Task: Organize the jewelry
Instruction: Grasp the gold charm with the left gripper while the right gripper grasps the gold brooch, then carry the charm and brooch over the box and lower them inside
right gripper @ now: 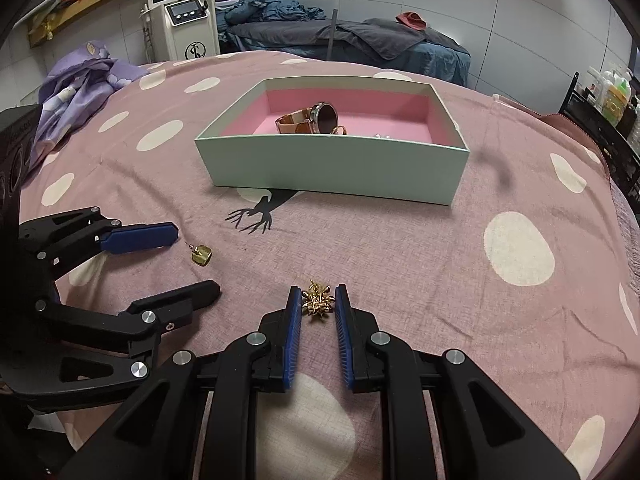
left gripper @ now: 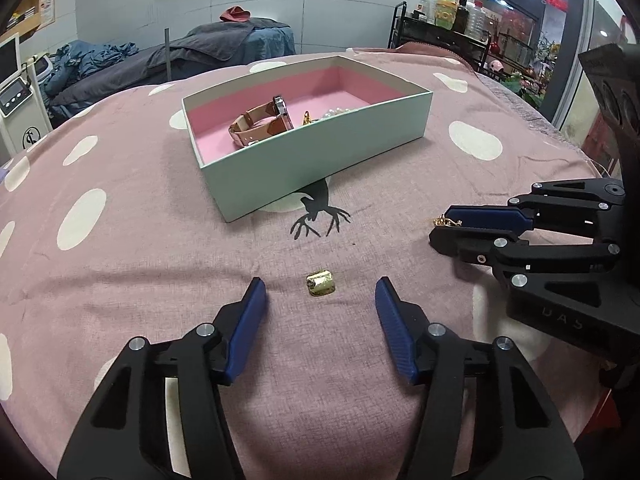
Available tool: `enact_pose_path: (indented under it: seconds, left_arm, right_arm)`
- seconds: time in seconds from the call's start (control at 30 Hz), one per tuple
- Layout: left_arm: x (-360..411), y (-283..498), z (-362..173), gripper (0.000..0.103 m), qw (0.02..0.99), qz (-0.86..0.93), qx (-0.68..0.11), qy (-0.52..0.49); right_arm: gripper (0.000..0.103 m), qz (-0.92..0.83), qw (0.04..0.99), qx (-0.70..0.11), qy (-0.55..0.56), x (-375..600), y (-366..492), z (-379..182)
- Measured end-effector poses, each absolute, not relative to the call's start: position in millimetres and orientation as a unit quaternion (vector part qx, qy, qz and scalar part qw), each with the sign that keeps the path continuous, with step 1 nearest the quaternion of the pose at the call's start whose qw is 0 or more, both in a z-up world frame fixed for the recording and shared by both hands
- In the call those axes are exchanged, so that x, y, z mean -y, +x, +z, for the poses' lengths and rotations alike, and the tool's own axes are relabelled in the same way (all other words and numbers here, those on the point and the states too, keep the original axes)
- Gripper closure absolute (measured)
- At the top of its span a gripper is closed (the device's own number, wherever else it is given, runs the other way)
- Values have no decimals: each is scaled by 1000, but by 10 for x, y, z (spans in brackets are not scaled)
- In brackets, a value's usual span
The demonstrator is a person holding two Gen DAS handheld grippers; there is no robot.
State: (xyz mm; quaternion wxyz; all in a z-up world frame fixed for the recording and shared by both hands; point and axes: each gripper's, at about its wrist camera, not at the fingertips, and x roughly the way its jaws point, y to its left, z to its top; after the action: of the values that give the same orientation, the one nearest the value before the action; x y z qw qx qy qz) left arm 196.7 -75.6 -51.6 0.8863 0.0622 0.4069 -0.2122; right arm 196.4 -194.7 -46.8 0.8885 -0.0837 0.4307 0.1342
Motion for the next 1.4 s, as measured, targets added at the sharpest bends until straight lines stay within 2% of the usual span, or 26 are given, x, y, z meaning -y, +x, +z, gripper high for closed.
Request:
enact_pose_path:
  seconds: [0.2,0.37,0.53,1.03,1.4]
  left_arm:
    - [781,2000,-526,60,883,-223,-409,55]
    - [809,2017,-518,78,882,-228,-409,54]
    - [813,1993,-521,88,884,-227,-405,55]
    - [747,1934,-474,89,885,-233,-402,41]
    - [669,1893,-232,89,893,-241,-378,37]
  right_arm:
    - [86,135,889,-431,-80,1954,1957,-474]
    - [86,135,889,-430,-80,1955,1957,-473]
    - [86,135,889,-431,-80,1954,1957,-474]
    - [86,139,889,-430,-76,1954,1959,-467]
    - [86,165,891,-420,-55,1969,1955,-288]
